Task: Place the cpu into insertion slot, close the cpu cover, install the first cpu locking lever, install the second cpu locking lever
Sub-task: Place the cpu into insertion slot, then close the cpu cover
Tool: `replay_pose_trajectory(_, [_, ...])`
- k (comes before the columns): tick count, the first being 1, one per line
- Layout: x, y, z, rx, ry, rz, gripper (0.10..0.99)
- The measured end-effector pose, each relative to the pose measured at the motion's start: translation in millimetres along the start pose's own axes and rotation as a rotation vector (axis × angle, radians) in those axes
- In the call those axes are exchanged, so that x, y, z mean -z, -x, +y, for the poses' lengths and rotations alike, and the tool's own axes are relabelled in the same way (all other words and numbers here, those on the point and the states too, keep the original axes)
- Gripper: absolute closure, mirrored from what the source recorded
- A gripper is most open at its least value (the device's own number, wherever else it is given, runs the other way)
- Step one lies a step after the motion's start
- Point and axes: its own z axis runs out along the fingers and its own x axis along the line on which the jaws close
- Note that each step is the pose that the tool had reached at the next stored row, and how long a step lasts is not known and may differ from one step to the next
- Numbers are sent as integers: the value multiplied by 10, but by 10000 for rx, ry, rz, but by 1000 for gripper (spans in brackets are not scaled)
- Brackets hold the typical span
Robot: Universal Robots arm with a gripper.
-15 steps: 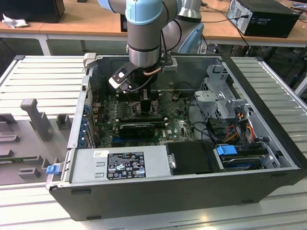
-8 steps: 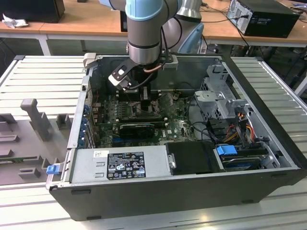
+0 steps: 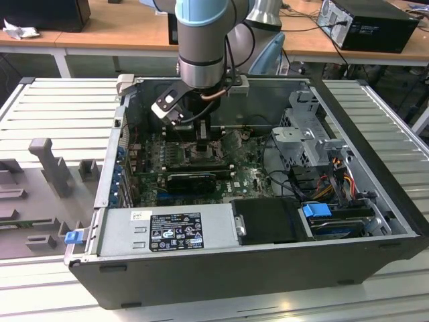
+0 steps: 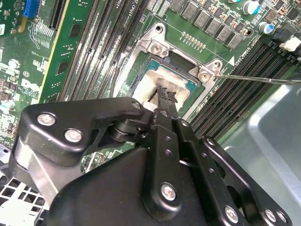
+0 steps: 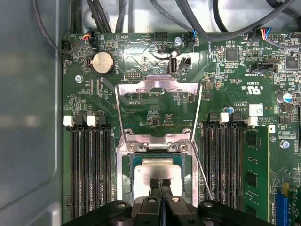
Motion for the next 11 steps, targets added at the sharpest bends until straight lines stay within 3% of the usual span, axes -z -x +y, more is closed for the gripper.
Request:
replay_pose_trajectory(6, [21,0,1,-1,0,-1,980])
replay_pose_trajectory(11, [111,-1,5,-1,0,-18,980])
